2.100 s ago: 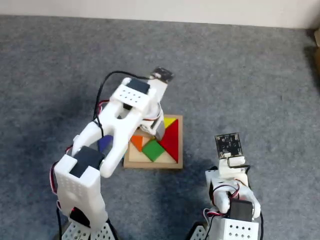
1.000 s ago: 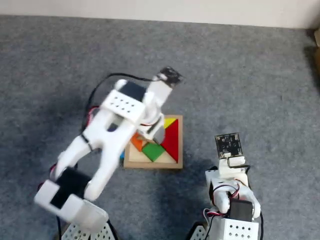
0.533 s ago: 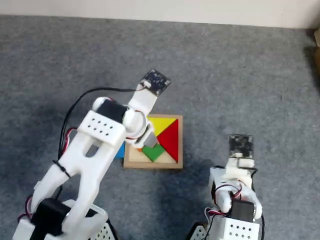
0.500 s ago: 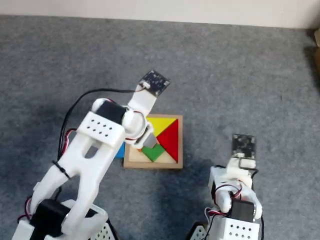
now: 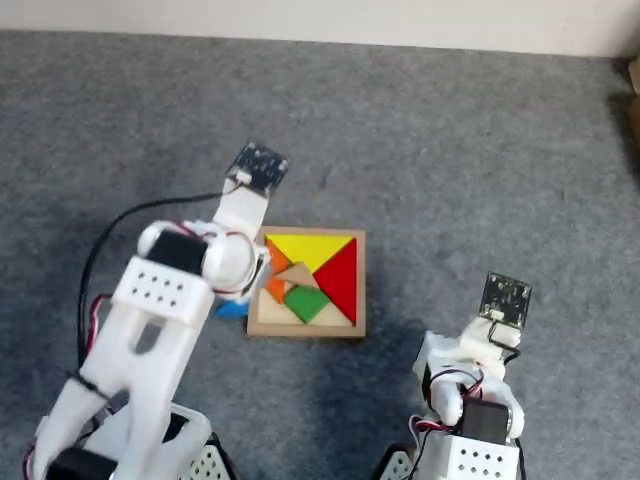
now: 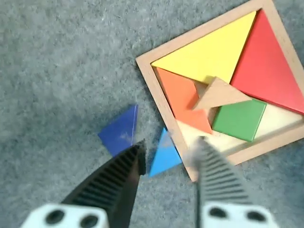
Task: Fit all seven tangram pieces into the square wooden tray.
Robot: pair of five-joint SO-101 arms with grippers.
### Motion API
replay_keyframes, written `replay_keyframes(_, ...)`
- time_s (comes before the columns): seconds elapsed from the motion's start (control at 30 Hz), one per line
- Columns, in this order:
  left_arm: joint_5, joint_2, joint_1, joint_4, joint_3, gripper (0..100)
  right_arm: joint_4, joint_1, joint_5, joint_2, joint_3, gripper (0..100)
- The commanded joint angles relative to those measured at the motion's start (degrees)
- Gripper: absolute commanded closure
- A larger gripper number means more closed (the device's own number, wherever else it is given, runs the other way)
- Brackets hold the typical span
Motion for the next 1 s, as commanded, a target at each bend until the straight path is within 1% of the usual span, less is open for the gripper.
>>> replay_keyframes(0.0, 0.62, -6.81, -1.27, -3.08, 4.0, 89, 0.57, 0.92, -0.62, -0.66, 5.05, 99.3)
replay_keyframes(0.17, 0.7, -11.74, -1.19, -3.6, 8.66, 89, 0.57, 0.92, -0.62, -0.66, 5.05, 99.3)
replay_keyframes(0.4, 0.7, -13.23, -1.36, -3.43, 12.62, 89, 0.57, 0.92, -0.62, -0.66, 5.05, 99.3)
replay_keyframes(0.7, 0.7, -13.32, -8.04, -3.52, 14.73, 89, 0.57, 0.92, -0.62, -0.66, 5.05, 99.3)
replay_keyframes(0.97, 0.62, -13.32, -8.57, -3.25, 15.25, 89, 0.57, 0.66, -0.62, -0.66, 5.05, 99.3)
